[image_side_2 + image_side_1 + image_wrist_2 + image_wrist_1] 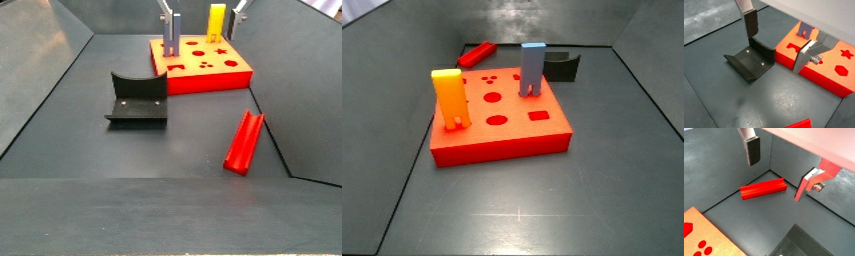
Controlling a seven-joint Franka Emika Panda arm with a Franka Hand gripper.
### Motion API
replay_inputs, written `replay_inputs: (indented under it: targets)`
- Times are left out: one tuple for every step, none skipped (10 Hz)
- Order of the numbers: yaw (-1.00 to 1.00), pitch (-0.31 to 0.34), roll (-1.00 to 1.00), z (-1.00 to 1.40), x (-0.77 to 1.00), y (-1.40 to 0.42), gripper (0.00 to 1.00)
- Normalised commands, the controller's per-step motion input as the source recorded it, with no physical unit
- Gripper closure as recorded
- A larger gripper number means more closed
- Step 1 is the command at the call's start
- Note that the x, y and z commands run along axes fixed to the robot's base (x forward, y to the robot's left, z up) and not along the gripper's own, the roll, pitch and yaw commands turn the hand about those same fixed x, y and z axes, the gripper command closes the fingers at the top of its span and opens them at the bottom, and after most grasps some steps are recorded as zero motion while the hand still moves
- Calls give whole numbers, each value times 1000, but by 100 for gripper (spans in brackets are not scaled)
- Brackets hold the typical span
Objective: Pick up the arch object. Move up. Place the arch object on the fixture. Regrasp the arch object. Move to above the board. Insert the arch object.
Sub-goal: Pick up the arch object.
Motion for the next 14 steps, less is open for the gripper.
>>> replay_inputs:
  targets:
    - [0,0,20,0,0,0,0]
    - [0,0,31,0,0,-43,0]
    - [0,-9,0,0,-120,37,0]
    - [-466,79,0,-257,83,506,0]
    - [-543,60,11,-391,0,437,0]
    - [-626,0,4,-466,-257,343,0]
    - [-603,3,4,-526,-263,369,0]
    - [-466,0,14,-606,-343,491,0]
    - [-171,-76,66,-700,-597,706,0]
    - [-177,-124,54,-857,-554,714,0]
    - [-363,-114,0,-900,-500,546,0]
    - [-660,-190,-33,-740,-429,151,0]
    - [-674,-263,-106,-540,-200,69,0]
    - [-691,-266,-133,-503,-103,46,0]
